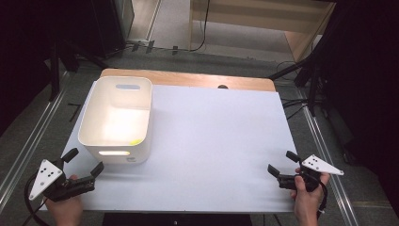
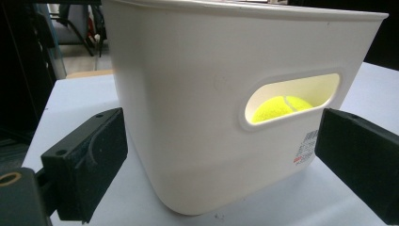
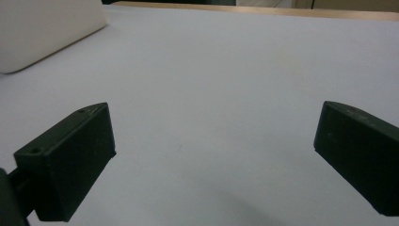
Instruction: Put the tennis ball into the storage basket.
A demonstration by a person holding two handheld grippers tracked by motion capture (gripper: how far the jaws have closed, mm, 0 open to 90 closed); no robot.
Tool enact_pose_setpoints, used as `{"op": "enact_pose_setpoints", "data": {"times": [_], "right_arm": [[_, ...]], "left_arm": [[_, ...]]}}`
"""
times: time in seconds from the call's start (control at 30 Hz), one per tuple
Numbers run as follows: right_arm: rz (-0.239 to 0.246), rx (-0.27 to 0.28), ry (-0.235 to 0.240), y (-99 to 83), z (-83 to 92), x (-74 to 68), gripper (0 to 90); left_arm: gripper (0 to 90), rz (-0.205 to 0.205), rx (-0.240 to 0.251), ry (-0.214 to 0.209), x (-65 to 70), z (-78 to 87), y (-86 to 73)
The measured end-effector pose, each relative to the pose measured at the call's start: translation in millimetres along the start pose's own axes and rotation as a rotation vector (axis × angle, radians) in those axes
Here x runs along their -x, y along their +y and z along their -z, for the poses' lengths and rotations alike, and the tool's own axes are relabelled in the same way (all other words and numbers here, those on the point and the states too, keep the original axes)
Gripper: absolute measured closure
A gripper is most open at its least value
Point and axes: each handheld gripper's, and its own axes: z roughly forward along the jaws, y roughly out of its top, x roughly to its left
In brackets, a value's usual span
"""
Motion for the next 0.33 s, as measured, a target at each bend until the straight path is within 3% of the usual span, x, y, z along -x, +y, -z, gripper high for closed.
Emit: {"op": "enact_pose_setpoints", "data": {"times": [0.23, 0.33], "right_arm": [[0.018, 0.004, -0.028, -0.3, 2.8, 1.5, 0.0], [0.015, 0.015, -0.016, -0.1, 2.1, 0.7, 0.0]], "left_arm": [[2.9, 0.0, -0.001, 0.004, 0.0, -0.1, 0.0], [2.8, -0.002, -0.003, 0.006, 0.6, -0.5, 0.0]]}}
